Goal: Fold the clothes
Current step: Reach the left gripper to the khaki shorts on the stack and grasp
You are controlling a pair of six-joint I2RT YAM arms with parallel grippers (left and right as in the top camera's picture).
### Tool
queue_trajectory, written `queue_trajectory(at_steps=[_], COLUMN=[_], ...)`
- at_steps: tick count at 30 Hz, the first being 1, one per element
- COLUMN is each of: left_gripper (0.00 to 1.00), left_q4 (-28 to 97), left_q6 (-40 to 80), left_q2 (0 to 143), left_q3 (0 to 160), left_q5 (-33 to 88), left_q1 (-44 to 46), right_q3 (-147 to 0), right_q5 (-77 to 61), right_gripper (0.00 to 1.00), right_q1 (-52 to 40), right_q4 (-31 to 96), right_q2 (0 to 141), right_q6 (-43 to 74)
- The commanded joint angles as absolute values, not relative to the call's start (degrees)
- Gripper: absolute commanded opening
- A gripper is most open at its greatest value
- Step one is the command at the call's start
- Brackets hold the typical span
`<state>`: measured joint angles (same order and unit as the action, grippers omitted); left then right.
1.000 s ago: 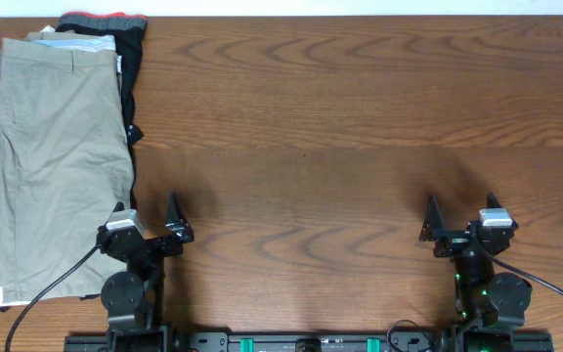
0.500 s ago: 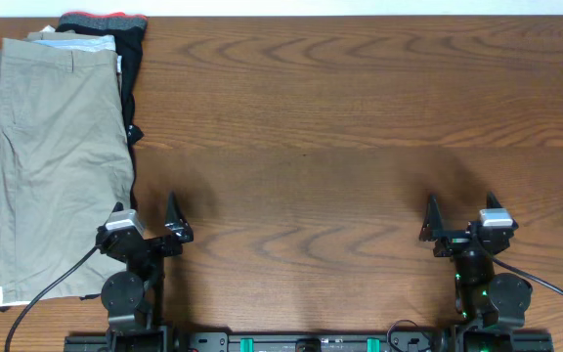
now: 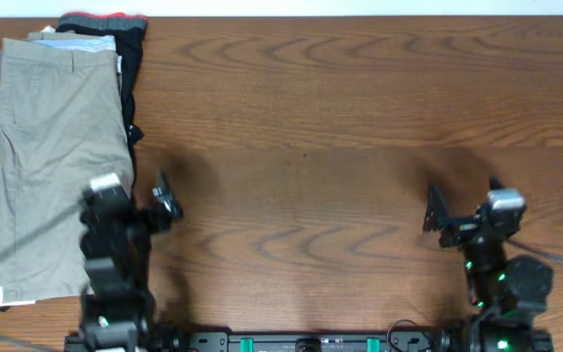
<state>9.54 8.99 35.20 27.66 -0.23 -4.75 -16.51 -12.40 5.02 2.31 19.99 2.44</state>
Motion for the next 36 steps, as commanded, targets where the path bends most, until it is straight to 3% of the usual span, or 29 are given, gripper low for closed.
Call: queue_trajectory(at_steps=[1,7,14,24,31,36], left_gripper=[0.98,0.98,0.98,0.98,0.98,0.98], left_q4=[14.1,29.1,51.6,48.4,45.7,47.3], left_q6=[8.7,8.1,-2.0,0.9,5.5,5.5], left_q2=[46.1,66.0,83.9,90.7,98.1,107.2], left_q3=[39.1,62.8,89.3,90.1,97.7,107.9], left_q5=[-0.6,1.3,11.4,13.5,13.9,13.4], left_q1=[-4.6,-4.6,-4.6,-6.0,-13.4,-17.4], right_q3=[-24.1,-40.4,-62.5,-66.7,-70.9,-72.1], right_q5=[-16.3,-21.9,-34.8,-40.4,-19.0,-14.0], right_gripper=[0.99,0.99,0.99,0.98,0.99,0.99], right_q1=[4.6,4.6,4.5,3.7,-4.4,-8.1], right_q4=[2.4,6.7,18.8,16.3,22.4,22.2], right_q2=[29.6,50.3,75.1,88.9,89.2,89.2], right_q6=[3.2,3.1,0.6,-1.1,-4.0,-4.0])
